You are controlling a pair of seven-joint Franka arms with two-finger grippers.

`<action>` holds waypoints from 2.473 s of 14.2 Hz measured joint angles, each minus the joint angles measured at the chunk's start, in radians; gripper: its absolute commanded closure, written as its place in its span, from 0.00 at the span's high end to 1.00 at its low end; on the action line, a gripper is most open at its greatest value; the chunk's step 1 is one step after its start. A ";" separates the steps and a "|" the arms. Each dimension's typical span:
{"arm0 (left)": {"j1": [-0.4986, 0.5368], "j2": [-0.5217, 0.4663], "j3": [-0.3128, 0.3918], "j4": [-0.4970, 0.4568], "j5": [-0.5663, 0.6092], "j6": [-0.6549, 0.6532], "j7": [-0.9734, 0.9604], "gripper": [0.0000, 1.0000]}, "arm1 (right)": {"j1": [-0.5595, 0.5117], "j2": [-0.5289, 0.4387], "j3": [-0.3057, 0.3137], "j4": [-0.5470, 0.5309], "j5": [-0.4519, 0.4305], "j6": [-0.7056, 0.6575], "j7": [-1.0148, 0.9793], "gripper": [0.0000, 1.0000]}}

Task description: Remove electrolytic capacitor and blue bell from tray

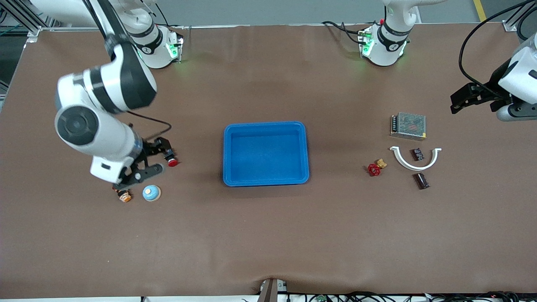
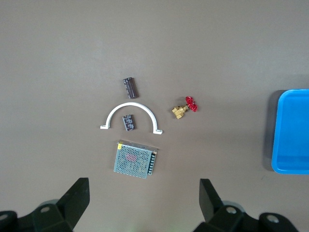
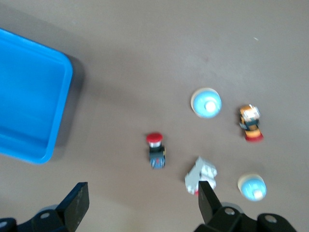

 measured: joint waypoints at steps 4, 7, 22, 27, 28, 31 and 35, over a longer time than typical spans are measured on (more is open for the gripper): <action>0.002 -0.002 0.001 0.000 0.000 0.000 0.000 1.00 | -0.016 -0.165 -0.014 0.004 0.001 -0.148 0.005 1.00; 0.002 -0.007 0.001 -0.002 0.000 0.000 0.000 1.00 | -0.057 -0.265 -0.017 0.003 0.001 -0.244 0.008 1.00; -0.001 -0.057 -0.002 -0.054 0.000 0.000 0.000 1.00 | -0.307 -0.419 -0.045 -0.028 0.030 -0.302 0.001 1.00; -0.001 -0.057 -0.002 -0.055 0.000 0.000 0.000 1.00 | -0.312 -0.414 -0.045 -0.031 0.031 -0.302 0.001 1.00; -0.001 -0.057 -0.002 -0.055 0.000 0.000 0.000 1.00 | -0.312 -0.414 -0.045 -0.031 0.031 -0.302 0.001 1.00; 0.000 -0.057 -0.002 -0.055 0.000 0.000 0.000 1.00 | -0.312 -0.414 -0.045 -0.031 0.031 -0.302 0.001 1.00; 0.000 -0.058 -0.002 -0.054 0.000 0.000 0.000 1.00 | -0.312 -0.414 -0.045 -0.033 0.032 -0.302 0.001 1.00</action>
